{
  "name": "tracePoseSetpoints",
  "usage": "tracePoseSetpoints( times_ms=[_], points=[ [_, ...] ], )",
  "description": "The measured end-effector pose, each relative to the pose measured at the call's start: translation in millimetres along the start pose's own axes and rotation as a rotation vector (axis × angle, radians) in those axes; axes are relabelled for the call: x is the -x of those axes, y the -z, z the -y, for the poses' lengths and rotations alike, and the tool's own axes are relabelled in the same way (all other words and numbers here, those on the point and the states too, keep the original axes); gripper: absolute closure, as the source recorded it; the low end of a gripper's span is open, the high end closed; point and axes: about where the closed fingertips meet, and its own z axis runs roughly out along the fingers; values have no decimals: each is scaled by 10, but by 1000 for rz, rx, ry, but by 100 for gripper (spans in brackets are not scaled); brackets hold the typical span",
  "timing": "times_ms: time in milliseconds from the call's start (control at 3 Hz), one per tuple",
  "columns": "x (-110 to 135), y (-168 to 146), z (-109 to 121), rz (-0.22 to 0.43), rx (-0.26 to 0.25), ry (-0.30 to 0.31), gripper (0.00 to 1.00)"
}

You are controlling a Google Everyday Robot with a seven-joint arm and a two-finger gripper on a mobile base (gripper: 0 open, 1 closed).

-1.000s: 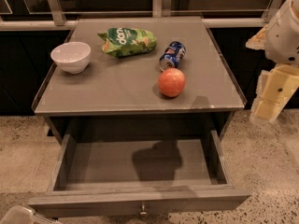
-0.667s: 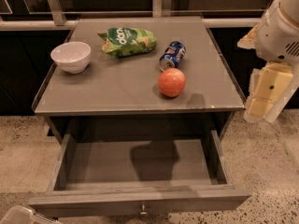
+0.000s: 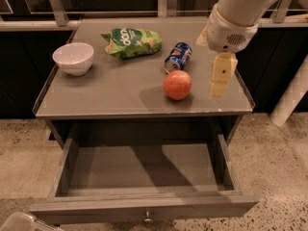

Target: Place apple into top drawer

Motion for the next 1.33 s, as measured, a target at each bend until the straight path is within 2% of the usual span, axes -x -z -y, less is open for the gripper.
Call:
tracePoseSetpoints(
  times_ms=[333,667,1000,1333],
  points=[
    [366,-411,385,29,38,77,0],
    [366,-412,385,29,38,77,0],
    [380,-544,301,25,60,76,0],
    [431,-962,72,62,150,66,0]
  ],
)
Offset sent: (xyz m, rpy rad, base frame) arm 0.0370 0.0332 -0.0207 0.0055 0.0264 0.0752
